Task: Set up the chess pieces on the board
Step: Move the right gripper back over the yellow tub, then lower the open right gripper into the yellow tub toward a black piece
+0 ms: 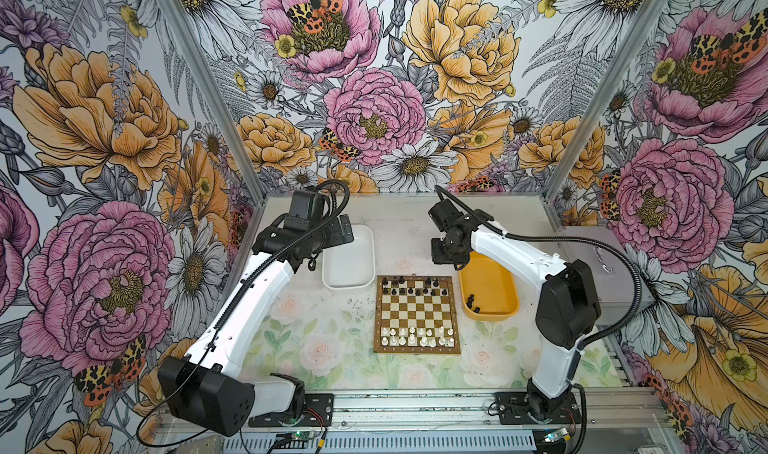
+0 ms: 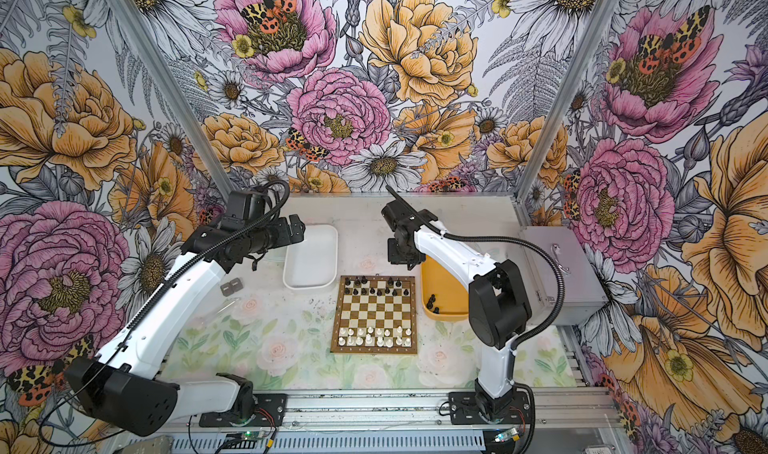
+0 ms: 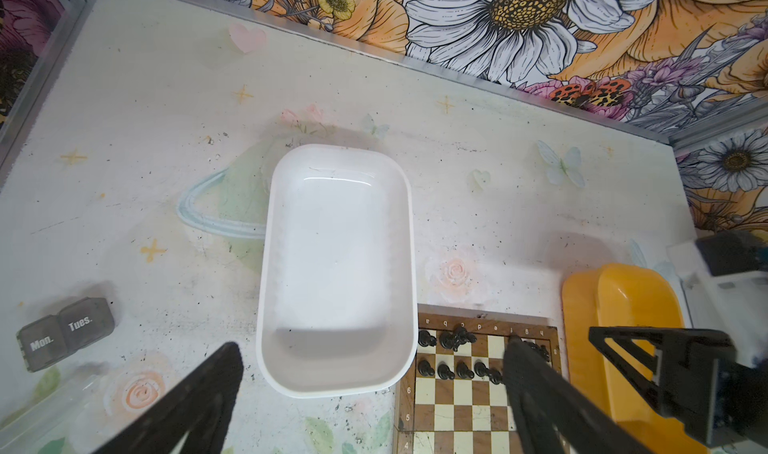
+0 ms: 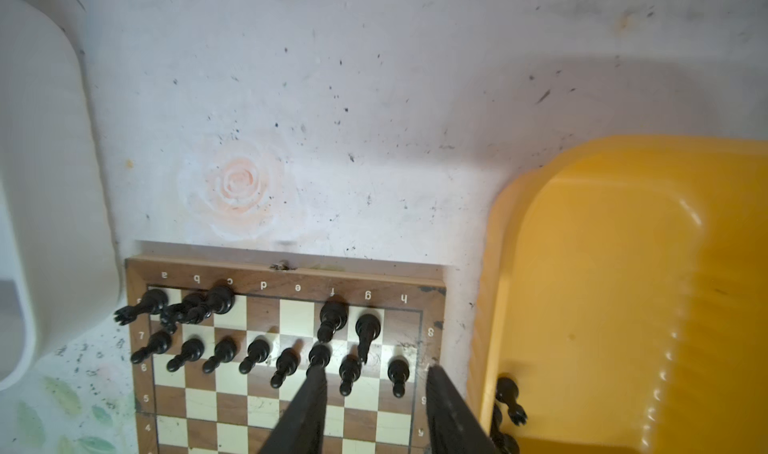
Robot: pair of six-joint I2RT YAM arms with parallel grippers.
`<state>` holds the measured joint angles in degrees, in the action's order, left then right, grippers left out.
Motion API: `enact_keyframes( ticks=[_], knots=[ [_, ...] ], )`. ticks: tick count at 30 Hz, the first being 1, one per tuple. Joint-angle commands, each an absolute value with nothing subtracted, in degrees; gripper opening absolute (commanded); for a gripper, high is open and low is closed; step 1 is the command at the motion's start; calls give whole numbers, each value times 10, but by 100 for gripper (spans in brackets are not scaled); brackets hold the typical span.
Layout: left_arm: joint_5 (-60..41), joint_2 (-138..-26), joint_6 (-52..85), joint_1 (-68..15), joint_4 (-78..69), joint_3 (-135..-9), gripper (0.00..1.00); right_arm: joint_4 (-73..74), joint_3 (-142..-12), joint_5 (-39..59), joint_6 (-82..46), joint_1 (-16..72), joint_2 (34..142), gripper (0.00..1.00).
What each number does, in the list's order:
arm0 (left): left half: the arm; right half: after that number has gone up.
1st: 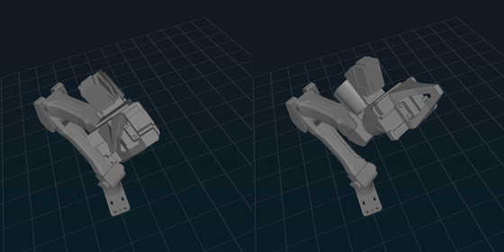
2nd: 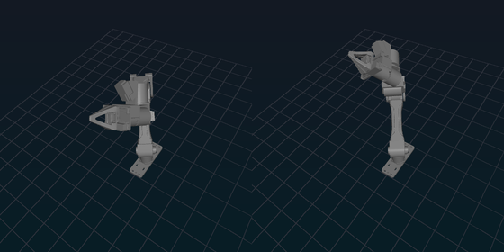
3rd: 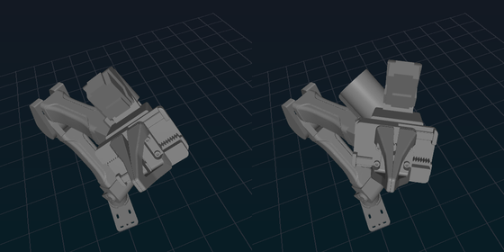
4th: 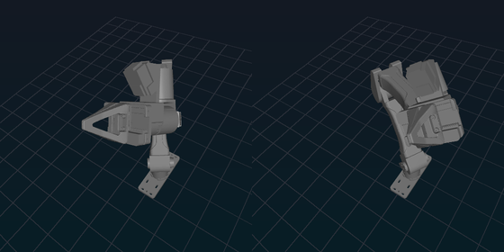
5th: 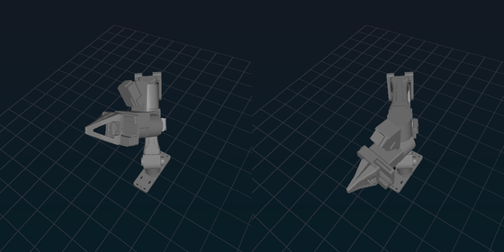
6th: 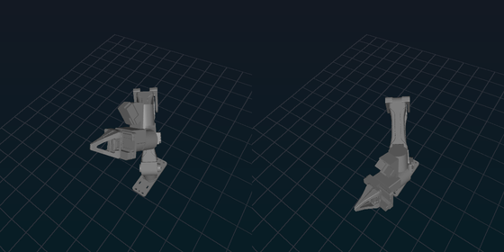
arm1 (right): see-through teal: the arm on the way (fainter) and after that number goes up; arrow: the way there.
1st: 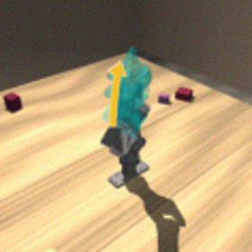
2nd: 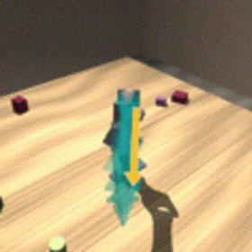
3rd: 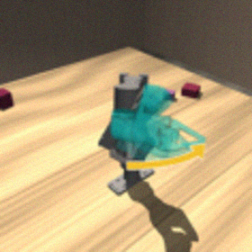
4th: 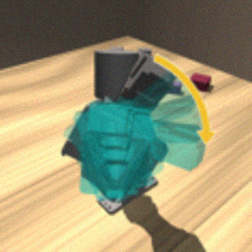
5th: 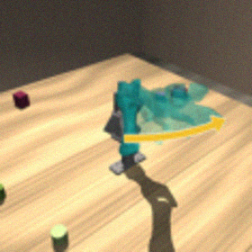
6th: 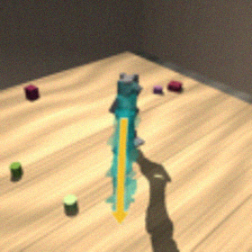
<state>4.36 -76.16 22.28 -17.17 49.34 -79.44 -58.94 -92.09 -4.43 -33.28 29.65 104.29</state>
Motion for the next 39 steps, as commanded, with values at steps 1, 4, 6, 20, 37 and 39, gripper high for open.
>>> enact_keyframes(
  ticks=[1, 4, 6, 20, 37, 39],
  knots=[
    [25, -790, 213, -186, 465, -824, 99, -612, -905, -81, -350, 273, 994, 42],
    [23, -823, 215, -213, 457, -847, 99, -612, -857, -85, -355, 255, 964, 40],
    [24, -846, 215, -232, 455, -866, 99, -612, -824, -86, -358, 246, 947, 37],
    [5, -973, 248, -356, 442, -960, 99, -563, -676, -69, -369, 216, 914, 34],
    [19, -955, 256, -355, 445, -946, 99, -502, -654, -24, -365, 214, 952, 34],
    [21, -953, 257, -356, 446, -945, 99, -500, -651, -22, -365, 213, 954, 34]
  ],
)
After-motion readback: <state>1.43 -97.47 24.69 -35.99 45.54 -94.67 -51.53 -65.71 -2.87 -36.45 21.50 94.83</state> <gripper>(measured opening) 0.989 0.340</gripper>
